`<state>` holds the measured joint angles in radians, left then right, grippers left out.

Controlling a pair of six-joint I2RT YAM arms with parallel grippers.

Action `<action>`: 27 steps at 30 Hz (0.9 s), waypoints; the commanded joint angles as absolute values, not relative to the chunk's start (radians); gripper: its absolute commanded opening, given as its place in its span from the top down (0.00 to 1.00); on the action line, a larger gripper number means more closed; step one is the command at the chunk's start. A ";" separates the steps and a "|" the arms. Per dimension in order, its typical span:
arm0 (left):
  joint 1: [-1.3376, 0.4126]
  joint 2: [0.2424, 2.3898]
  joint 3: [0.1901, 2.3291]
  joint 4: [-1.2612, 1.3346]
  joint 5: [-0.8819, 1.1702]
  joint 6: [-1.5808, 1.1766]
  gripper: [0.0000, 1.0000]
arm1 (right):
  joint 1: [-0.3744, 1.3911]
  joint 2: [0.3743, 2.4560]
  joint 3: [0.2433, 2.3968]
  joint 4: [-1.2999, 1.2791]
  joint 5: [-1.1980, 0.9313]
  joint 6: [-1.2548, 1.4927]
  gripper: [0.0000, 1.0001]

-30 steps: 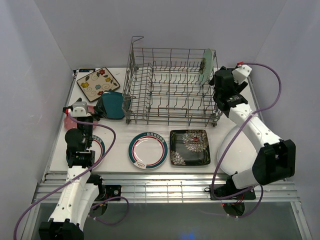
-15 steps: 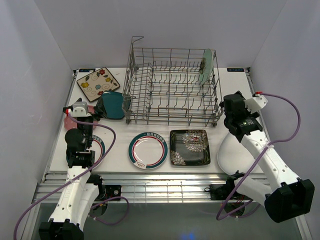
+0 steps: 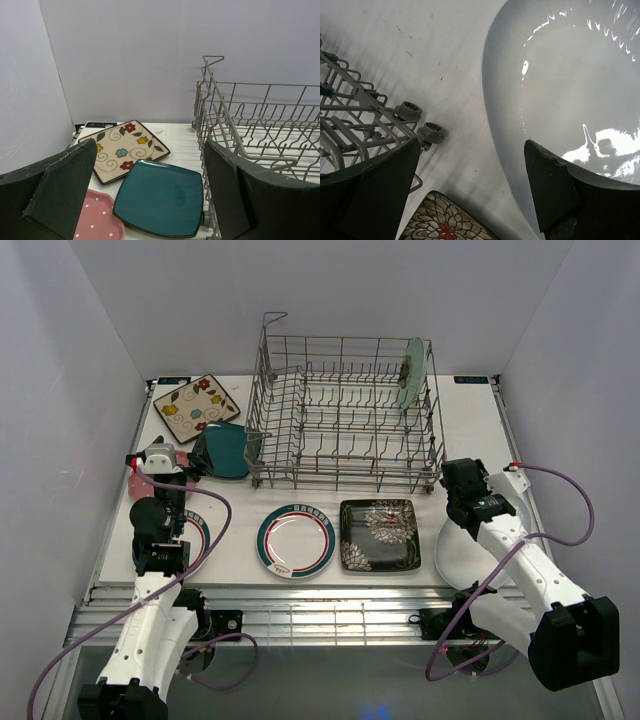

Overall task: Load the plates into the dish rack
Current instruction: Move the plate to the center of the board.

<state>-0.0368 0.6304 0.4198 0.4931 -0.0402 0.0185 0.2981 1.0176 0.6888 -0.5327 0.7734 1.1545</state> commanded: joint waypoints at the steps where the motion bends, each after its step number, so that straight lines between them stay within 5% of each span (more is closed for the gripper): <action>1: -0.037 0.624 0.434 0.483 -0.034 0.021 0.02 | 0.264 1.012 0.675 -0.528 0.761 1.233 0.10; 7: -0.037 0.630 0.436 0.483 -0.037 0.021 0.02 | 0.085 1.103 0.695 -0.482 0.597 1.128 0.00; 12: -0.037 0.626 0.436 0.483 -0.037 0.023 0.02 | 0.012 1.213 0.748 -0.449 0.494 1.022 0.13; 17: -0.037 0.623 0.434 0.483 -0.037 0.023 0.02 | -0.017 1.285 0.798 -0.442 0.489 1.012 0.13; 27: -0.037 0.620 0.431 0.483 -0.032 0.023 0.02 | -0.049 1.448 0.873 -0.430 0.453 0.999 0.31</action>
